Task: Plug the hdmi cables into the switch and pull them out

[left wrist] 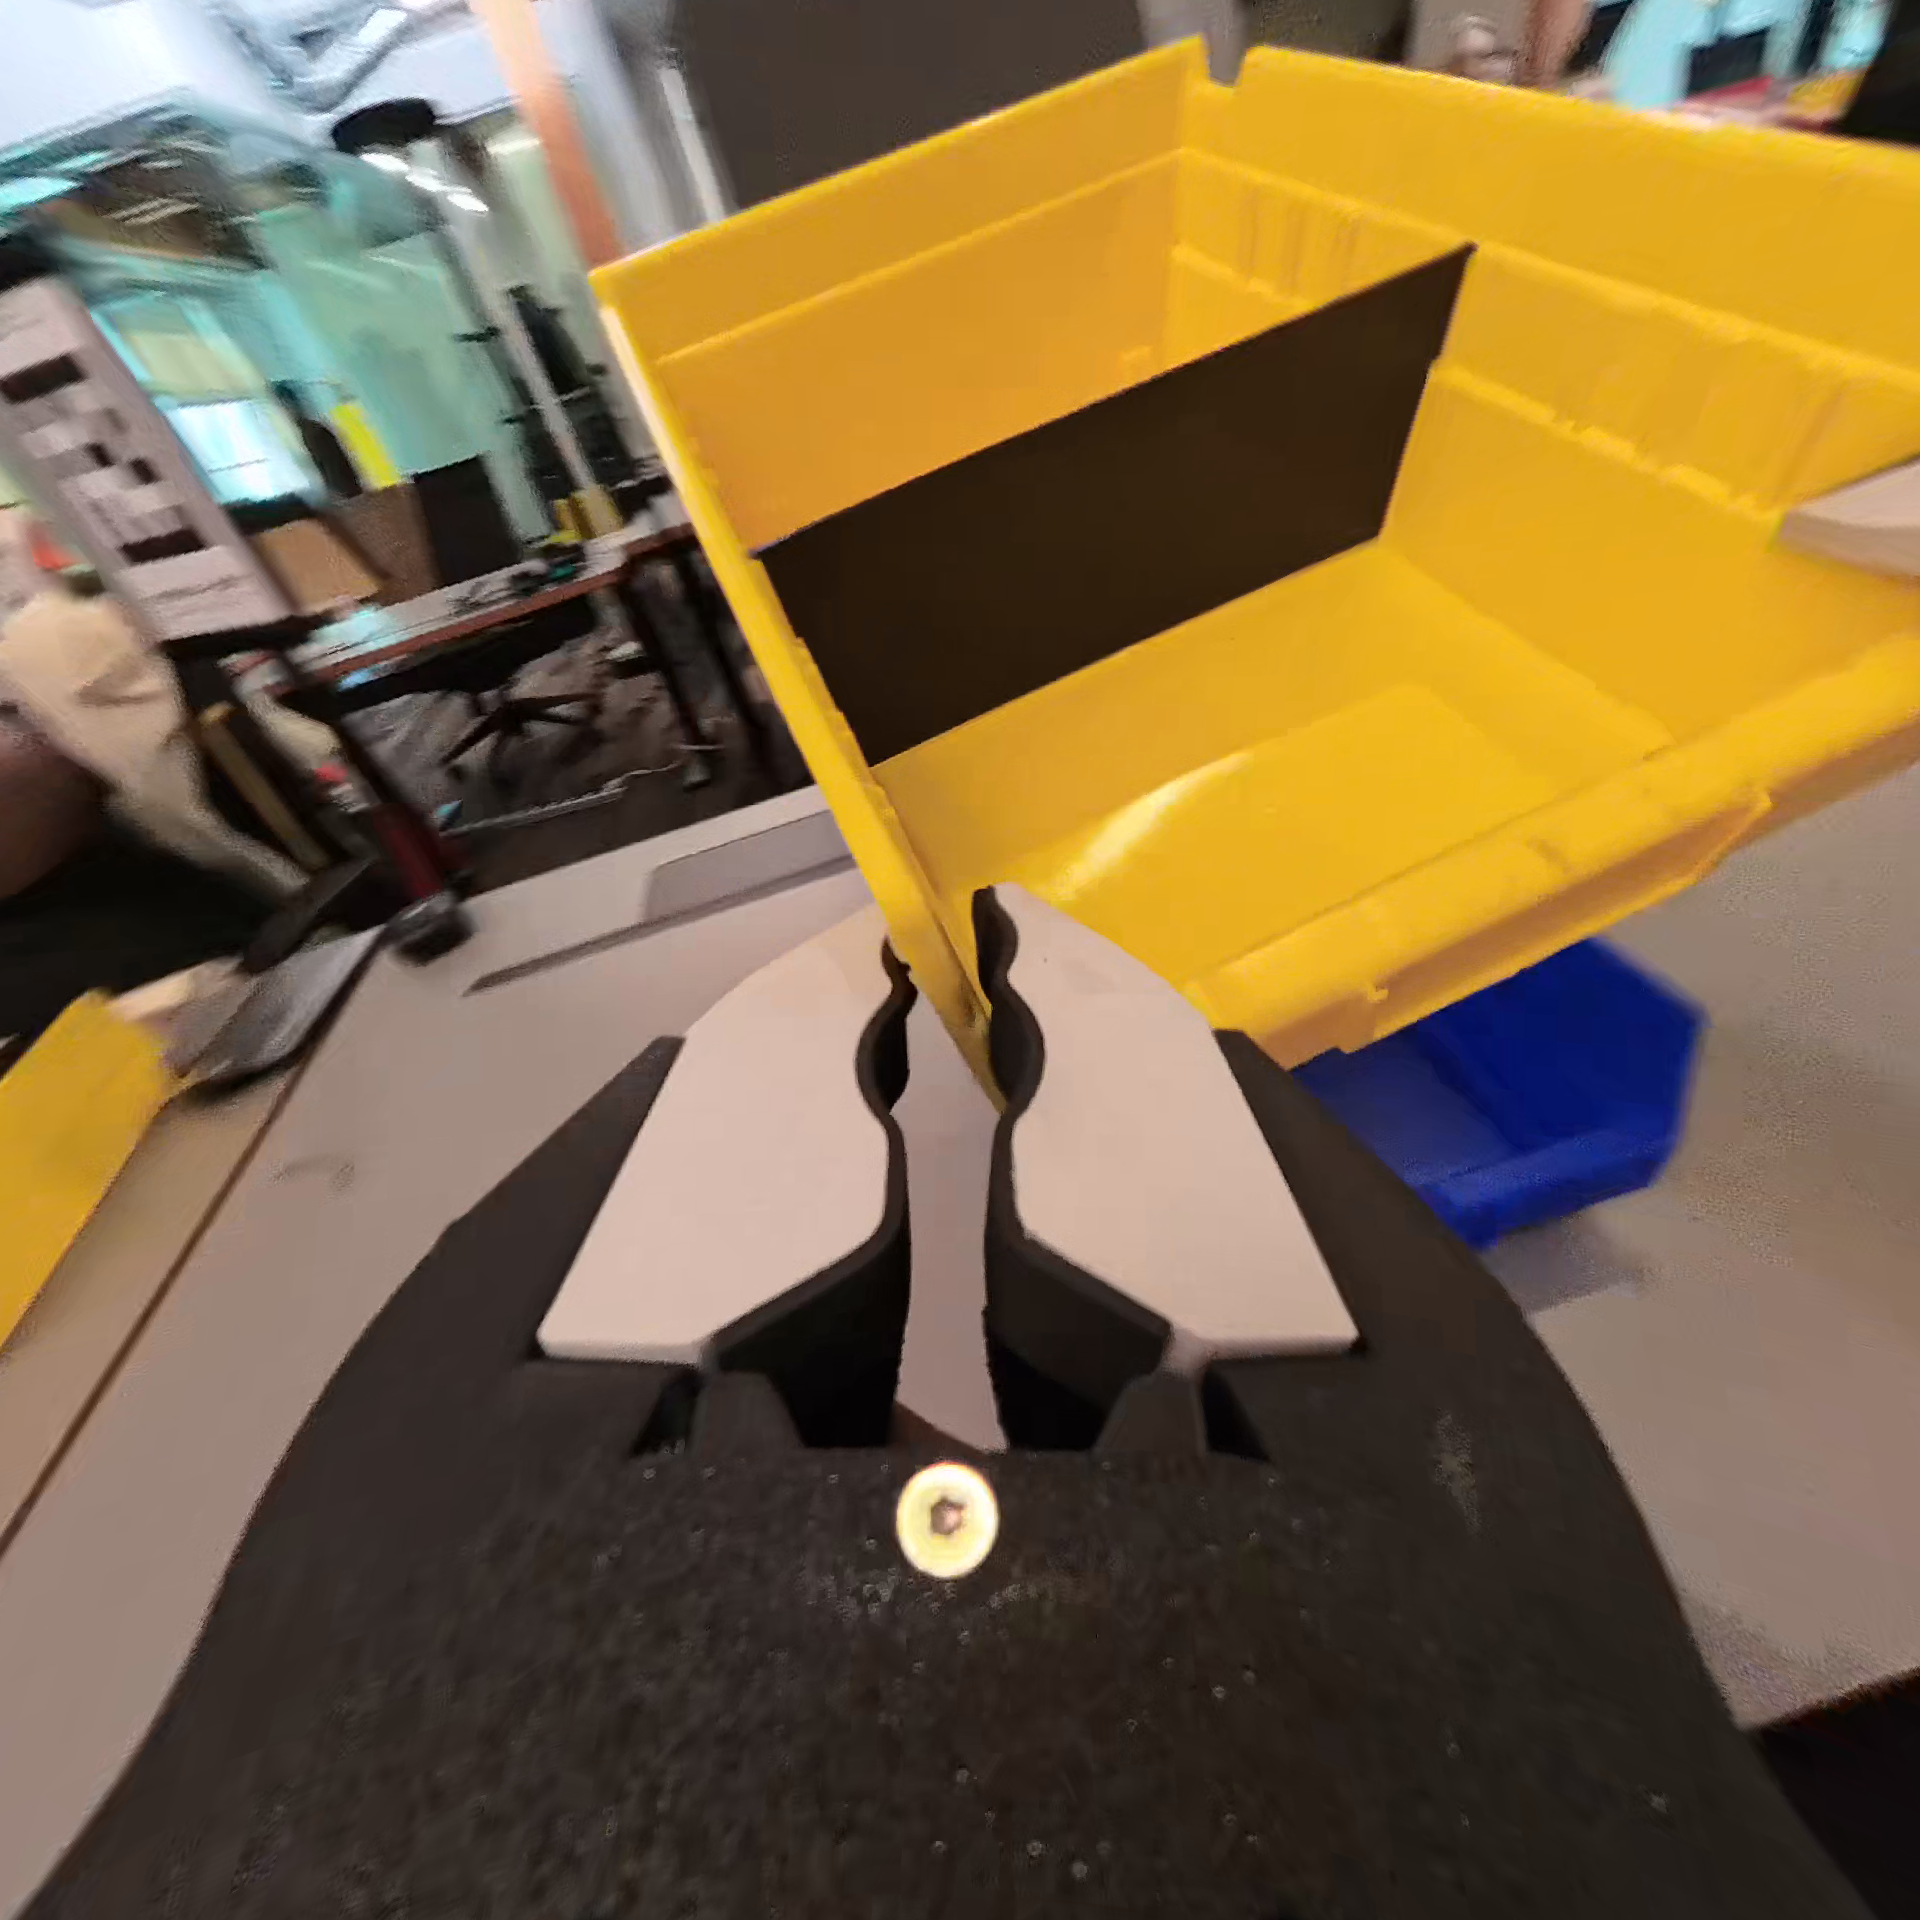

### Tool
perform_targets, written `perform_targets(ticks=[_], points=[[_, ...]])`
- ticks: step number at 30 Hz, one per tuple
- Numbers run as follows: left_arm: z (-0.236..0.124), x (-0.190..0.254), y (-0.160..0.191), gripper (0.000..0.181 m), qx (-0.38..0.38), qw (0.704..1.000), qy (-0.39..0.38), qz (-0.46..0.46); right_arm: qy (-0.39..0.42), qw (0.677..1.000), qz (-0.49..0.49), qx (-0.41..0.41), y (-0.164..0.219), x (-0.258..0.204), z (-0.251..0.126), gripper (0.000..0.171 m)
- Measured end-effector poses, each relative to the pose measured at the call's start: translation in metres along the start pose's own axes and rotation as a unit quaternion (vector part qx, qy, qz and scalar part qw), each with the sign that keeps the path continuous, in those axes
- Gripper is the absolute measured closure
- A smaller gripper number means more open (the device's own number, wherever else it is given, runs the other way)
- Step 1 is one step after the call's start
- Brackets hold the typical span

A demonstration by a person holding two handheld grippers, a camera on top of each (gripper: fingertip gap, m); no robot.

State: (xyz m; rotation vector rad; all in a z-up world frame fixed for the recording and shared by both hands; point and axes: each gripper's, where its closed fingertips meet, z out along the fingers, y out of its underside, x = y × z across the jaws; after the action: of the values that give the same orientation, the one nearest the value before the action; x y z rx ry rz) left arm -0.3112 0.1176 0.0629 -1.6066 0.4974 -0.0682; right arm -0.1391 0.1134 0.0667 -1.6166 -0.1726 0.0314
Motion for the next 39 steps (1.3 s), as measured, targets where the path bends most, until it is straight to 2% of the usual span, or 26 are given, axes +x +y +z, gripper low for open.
perform_targets(ticks=[3, 5, 7, 9, 12, 15, 17, 21, 25, 27, 30, 32, 33, 36, 38, 39], points=[[0.057, 0.096, -0.036, 0.171, -0.007, 0.998, 0.065, 0.026, 0.077, 0.996, 0.033, -0.017, 0.001, 0.111, -0.01, 0.17], [0.093, 0.174, -0.043, 0.17, -0.029, 0.993, 0.116, 0.023, 0.144, 0.988, 0.019, -0.05, 0.022, 0.194, -0.021, 0.17], [0.126, 0.253, -0.032, 0.17, -0.053, 0.986, 0.159, 0.02, 0.169, 0.98, 0.039, -0.094, 0.055, 0.268, -0.038, 0.17], [0.149, 0.325, -0.004, 0.17, -0.089, 0.978, 0.19, -0.002, 0.197, 0.968, 0.073, -0.136, 0.101, 0.331, -0.055, 0.17], [0.16, 0.388, 0.029, 0.172, -0.098, 0.976, 0.192, -0.011, 0.21, 0.953, 0.093, -0.196, 0.173, 0.383, -0.074, 0.171], [0.164, 0.409, 0.047, 0.171, -0.092, 0.978, 0.185, 0.005, 0.192, 0.953, 0.126, -0.199, 0.212, 0.4, -0.077, 0.17], [0.167, 0.411, 0.056, 0.169, -0.097, 0.978, 0.187, 0.006, 0.182, 0.959, 0.108, -0.191, 0.221, 0.404, -0.069, 0.17], [0.171, 0.411, 0.078, 0.164, -0.122, 0.973, 0.197, 0.0, 0.162, 0.95, 0.178, -0.199, 0.245, 0.4, -0.049, 0.168], [0.163, 0.416, 0.084, 0.157, -0.143, 0.956, 0.256, -0.006, 0.175, 0.948, 0.18, -0.195, 0.244, 0.401, -0.045, 0.165], [0.151, 0.411, 0.074, 0.15, -0.147, 0.946, 0.287, -0.027, 0.179, 0.947, 0.188, -0.189, 0.238, 0.399, -0.046, 0.148], [0.107, 0.388, 0.036, 0.146, -0.111, 0.913, 0.377, -0.11, 0.221, 0.948, 0.171, -0.154, 0.202, 0.405, -0.061, 0.139], [0.078, 0.347, 0.012, 0.145, -0.07, 0.903, 0.401, -0.139, 0.234, 0.959, 0.123, -0.106, 0.162, 0.399, -0.068, 0.138], [0.072, 0.316, 0.008, 0.143, -0.052, 0.914, 0.378, -0.136, 0.214, 0.968, 0.099, -0.088, 0.144, 0.387, -0.066, 0.138], [0.065, 0.199, 0.02, 0.133, -0.023, 0.961, 0.251, -0.115, 0.096, 0.991, 0.052, -0.073, 0.107, 0.315, -0.041, 0.138], [0.063, 0.114, 0.052, 0.126, -0.034, 0.985, 0.129, -0.111, -0.008, 0.997, 0.035, -0.067, 0.094, 0.243, -0.021, 0.133], [0.06, 0.078, 0.073, 0.122, -0.051, 0.987, 0.081, -0.128, -0.067, 0.995, 0.029, -0.062, 0.092, 0.2, -0.012, 0.132]])
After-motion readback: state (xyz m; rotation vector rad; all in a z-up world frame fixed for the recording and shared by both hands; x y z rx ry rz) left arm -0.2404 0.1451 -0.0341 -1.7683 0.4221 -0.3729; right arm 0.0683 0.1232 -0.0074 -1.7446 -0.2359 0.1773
